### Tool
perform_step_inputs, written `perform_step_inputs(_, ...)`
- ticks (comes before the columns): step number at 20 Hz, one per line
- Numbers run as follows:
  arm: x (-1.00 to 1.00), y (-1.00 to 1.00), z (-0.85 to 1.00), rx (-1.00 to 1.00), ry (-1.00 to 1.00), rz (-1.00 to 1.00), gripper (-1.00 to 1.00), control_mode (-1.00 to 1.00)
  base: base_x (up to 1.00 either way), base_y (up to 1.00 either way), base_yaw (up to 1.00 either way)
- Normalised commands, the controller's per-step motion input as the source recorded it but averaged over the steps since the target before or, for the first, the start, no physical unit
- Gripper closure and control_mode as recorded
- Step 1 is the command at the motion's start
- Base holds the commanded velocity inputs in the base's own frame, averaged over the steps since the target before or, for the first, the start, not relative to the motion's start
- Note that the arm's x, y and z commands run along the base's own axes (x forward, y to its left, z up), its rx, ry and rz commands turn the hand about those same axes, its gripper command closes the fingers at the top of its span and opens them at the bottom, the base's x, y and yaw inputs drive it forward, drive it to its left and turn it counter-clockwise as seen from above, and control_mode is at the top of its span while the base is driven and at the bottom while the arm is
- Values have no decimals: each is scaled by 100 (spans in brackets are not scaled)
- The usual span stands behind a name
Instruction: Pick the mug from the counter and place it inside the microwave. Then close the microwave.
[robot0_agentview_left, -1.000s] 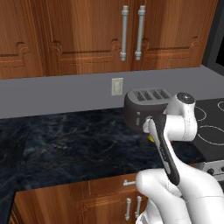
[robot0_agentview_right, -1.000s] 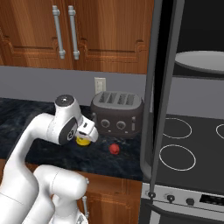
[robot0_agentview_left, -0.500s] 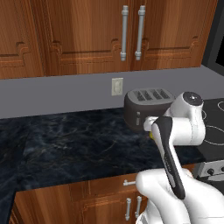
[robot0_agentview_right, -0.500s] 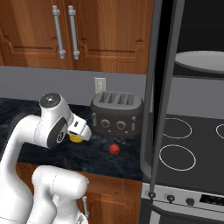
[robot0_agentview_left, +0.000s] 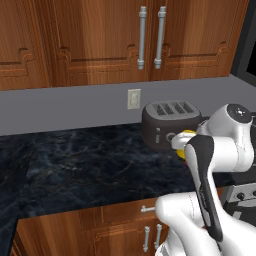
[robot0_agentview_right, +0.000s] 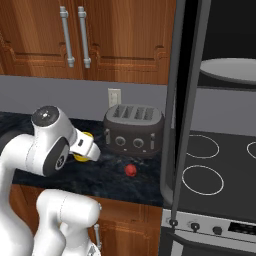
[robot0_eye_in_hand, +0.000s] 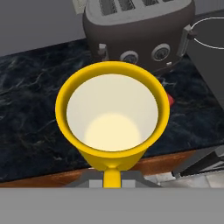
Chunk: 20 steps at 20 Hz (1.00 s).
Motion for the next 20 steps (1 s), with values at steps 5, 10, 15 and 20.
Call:
perform_step_inputs(5,-10,0,3,0,-1,0,100,-100,0,0,0)
perform_step_inputs(10,0,0,0,0,0,0,100,-100,0,0,0)
perform_step_inputs(15,0,0,0,0,0,0,100,100,-8,0,0)
perform_step_inputs(20,0,0,0,0,0,0,100,100,-99,2,-6)
